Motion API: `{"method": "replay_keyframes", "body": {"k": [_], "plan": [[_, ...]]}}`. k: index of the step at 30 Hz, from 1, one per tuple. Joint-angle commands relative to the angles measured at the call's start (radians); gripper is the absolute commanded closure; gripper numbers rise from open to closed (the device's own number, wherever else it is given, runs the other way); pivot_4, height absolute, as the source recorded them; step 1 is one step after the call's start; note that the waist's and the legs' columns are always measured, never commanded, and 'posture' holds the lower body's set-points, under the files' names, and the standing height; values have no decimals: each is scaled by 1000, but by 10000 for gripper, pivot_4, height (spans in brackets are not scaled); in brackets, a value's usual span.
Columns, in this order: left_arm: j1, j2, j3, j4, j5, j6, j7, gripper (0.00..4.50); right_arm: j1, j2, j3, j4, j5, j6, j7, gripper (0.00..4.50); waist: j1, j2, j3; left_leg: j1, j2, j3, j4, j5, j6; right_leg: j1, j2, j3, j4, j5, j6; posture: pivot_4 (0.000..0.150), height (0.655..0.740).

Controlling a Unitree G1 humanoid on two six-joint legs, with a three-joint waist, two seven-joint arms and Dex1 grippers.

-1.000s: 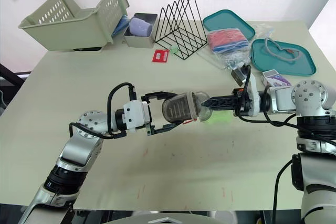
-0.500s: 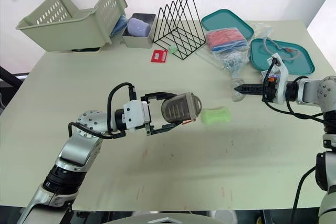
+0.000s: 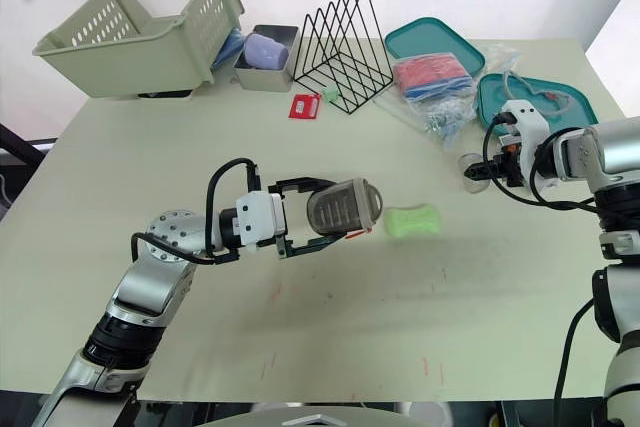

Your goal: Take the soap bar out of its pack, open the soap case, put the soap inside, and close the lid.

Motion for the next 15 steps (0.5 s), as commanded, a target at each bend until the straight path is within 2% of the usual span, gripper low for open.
{"method": "replay_keyframes", "body": {"k": [1,8,11,13,14,15], "plan": [[-15,2,11,-11,-17,-13,2,10192,-12,13,10,-26,-33,30,-24,24981,2,0,0,0,0,0,0,0,0,0,0,0,0,0,0,1500,7400],[-5,-2,7,-11,-12,-17,8,10192,-8,76,-13,-21,-93,-4,-105,24981,-1,0,0,0,0,0,0,0,0,0,0,0,1,0,0,1500,7400],[0,-1,9,-11,-10,-20,9,10192,-5,87,-24,-13,-105,-20,-121,12841,-1,0,0,0,0,0,0,0,0,0,0,0,1,0,0,1500,7400],[1,-2,8,-12,-8,-19,10,10192,-1,84,-19,-8,-114,-37,-114,2565,-1,0,0,0,0,0,0,0,0,0,0,0,0,0,0,1500,7400],[1,-2,8,-13,-7,-19,11,10192,1,83,-19,-7,-117,-41,-110,684,-1,0,0,0,0,0,0,0,0,0,0,0,0,0,0,1500,7400],[1,-3,8,-13,-6,-18,12,10192,2,82,-21,-7,-117,-45,-106,684,-1,0,0,0,0,0,0,0,0,0,0,0,0,0,0,1500,7400]]}}
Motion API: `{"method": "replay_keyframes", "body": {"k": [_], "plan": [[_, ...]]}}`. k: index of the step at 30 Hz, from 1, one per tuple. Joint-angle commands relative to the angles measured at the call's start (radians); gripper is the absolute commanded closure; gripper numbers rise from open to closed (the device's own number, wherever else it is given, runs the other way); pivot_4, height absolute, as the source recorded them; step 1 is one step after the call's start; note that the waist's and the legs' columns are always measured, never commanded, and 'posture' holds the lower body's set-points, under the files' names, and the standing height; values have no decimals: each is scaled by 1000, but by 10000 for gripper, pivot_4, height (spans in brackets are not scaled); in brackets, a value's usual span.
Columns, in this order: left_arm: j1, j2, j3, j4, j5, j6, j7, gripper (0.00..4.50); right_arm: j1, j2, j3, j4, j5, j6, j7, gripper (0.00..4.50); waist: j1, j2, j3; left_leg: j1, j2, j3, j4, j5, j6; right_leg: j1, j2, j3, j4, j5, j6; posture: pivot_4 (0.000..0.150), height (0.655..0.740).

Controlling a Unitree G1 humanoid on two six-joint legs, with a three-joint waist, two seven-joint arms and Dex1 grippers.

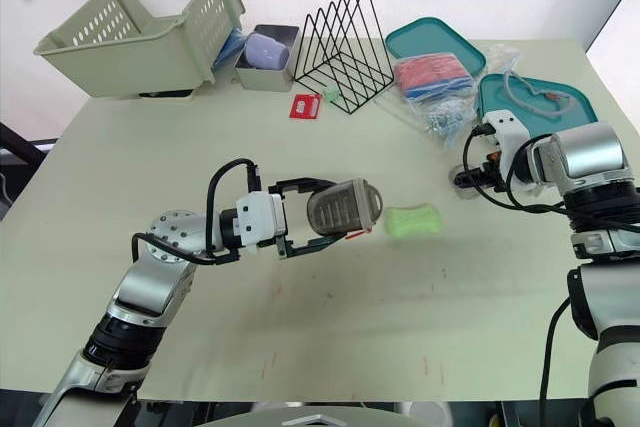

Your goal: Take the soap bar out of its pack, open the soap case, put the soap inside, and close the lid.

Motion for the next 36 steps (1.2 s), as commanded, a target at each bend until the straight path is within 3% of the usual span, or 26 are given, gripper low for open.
{"method": "replay_keyframes", "body": {"k": [1,6,10,15,22,27,36], "plan": [[-1,-1,8,-16,-10,-16,11,10192,-1,-11,-38,-11,-8,-25,7,684,0,0,0,0,0,0,0,0,0,0,0,0,0,0,0,1500,7400],[-6,1,11,-8,-10,-16,9,10192,17,-28,-67,-42,10,-118,67,684,0,0,0,0,0,0,0,0,0,0,0,0,0,0,0,1500,7400],[-13,11,16,4,-11,-1,4,10192,125,-55,-187,-117,53,-467,219,684,3,0,0,0,0,0,0,0,0,0,0,0,0,0,0,1500,7400],[-24,28,20,15,-20,36,-5,10192,237,-116,-236,-138,106,-624,442,684,4,0,0,0,0,0,0,0,0,0,0,0,0,0,0,1500,7400],[-57,56,6,11,-46,191,-26,10192,494,-72,-321,-139,116,-1160,695,684,1,0,0,1,0,-1,0,0,0,1,0,-1,1,0,0,1500,7400],[-97,88,-19,13,-31,300,-48,10192,621,-31,-343,-92,116,-1423,809,684,1,0,0,1,0,0,2,0,0,1,0,0,1,0,0,1500,7400],[-255,164,-141,68,49,465,-148,10192,685,-5,-360,-26,168,-1463,864,684,3,0,0,2,0,0,1,0,0,2,0,1,1,0,0,1500,7400]]}}
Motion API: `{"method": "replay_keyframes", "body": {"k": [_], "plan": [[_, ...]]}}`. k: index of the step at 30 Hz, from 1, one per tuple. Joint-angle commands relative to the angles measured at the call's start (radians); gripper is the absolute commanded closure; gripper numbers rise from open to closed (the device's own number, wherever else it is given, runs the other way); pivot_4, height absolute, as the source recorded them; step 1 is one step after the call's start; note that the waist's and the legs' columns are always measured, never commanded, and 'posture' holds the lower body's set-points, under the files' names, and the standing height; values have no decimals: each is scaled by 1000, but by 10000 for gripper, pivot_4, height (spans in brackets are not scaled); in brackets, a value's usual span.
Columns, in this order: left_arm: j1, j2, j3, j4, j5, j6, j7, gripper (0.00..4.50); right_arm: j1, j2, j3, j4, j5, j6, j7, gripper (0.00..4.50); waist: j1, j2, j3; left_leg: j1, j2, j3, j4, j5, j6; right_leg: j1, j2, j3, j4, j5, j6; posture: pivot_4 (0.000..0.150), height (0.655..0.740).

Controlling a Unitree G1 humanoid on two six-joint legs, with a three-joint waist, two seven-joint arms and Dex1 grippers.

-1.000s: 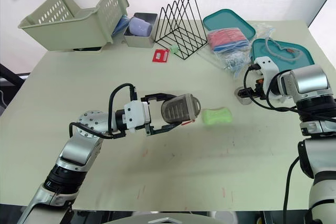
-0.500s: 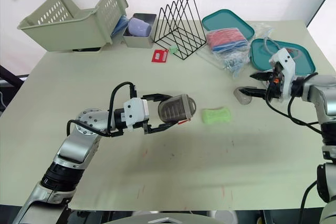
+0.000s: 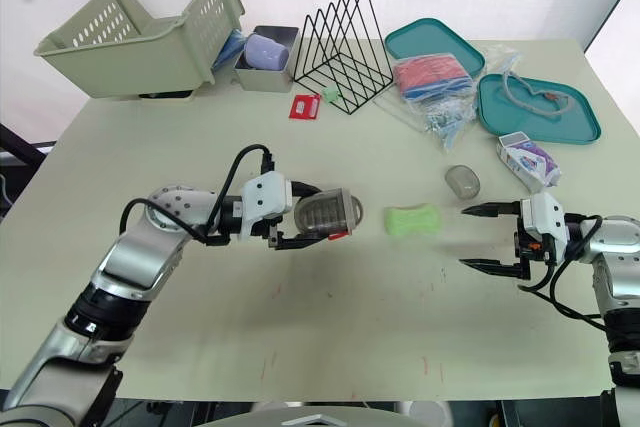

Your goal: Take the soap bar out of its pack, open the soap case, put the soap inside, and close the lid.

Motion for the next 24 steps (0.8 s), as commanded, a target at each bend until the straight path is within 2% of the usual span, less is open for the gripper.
{"method": "replay_keyframes", "body": {"k": [1,9,18,24], "plan": [[-77,-2,-37,-4,6,68,-44,10192,23,7,-46,9,43,2,3,684,5,0,0,0,0,0,0,0,0,0,0,0,0,0,0,1500,7400],[-223,-25,-158,50,96,119,-86,10192,30,27,-57,10,37,31,-70,684,1,0,0,0,0,0,0,0,0,0,0,0,0,0,0,1500,7400],[-354,-57,-227,83,137,232,-140,10192,35,27,-47,15,27,36,-84,684,2,0,0,0,0,-1,1,0,0,0,0,0,0,0,0,1500,7400],[-353,-15,-242,63,149,245,-189,10192,30,31,-41,24,24,37,-87,684,-3,0,0,0,0,-1,1,0,0,0,0,0,0,0,0,1500,7400]]}}
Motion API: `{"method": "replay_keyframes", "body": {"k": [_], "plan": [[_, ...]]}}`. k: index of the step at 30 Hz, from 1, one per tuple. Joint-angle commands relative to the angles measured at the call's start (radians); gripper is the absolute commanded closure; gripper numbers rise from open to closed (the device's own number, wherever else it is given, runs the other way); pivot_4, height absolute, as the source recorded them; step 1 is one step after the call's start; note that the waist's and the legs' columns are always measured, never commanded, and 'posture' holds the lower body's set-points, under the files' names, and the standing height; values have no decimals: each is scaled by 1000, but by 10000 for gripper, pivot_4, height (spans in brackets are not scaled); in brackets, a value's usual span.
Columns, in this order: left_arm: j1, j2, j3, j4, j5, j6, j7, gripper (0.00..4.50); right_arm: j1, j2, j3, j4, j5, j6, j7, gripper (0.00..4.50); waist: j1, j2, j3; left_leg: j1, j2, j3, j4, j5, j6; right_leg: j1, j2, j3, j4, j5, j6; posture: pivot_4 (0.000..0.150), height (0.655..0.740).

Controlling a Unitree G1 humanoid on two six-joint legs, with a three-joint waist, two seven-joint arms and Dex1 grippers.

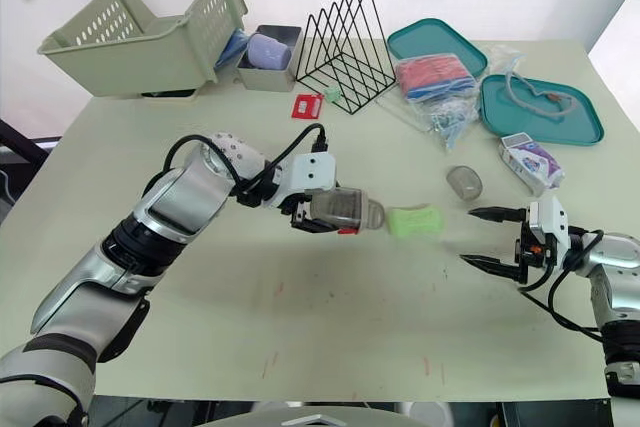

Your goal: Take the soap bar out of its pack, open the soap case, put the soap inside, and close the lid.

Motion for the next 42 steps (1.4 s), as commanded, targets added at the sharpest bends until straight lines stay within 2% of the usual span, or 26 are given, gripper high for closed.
{"method": "replay_keyframes", "body": {"k": [1,18,30,32,42], "plan": [[10,37,4,-26,15,-20,-18,10192,-7,-2,-18,-6,2,-6,0,684,-1,0,0,0,0,0,0,0,0,0,0,0,0,0,0,1500,7400],[210,198,184,-103,-65,-55,-5,10192,-42,-10,-21,46,-8,-12,26,684,1,0,0,0,0,0,0,0,0,0,0,0,0,0,0,1500,7400],[301,173,236,-86,-108,-127,35,10192,-86,-12,-18,92,-24,-20,45,684,6,0,0,1,0,1,0,0,0,0,0,0,1,0,0,1500,7400],[303,173,250,-79,-126,-126,30,92,-87,-15,-18,95,-26,-21,48,0,6,0,0,0,0,1,1,0,0,0,-1,0,1,0,0,1500,7400],[301,172,315,-50,-201,-133,22,92,-81,-20,-21,90,-26,-15,53,0,3,0,0,0,0,1,1,0,0,0,0,0,1,0,0,1500,7400]]}}
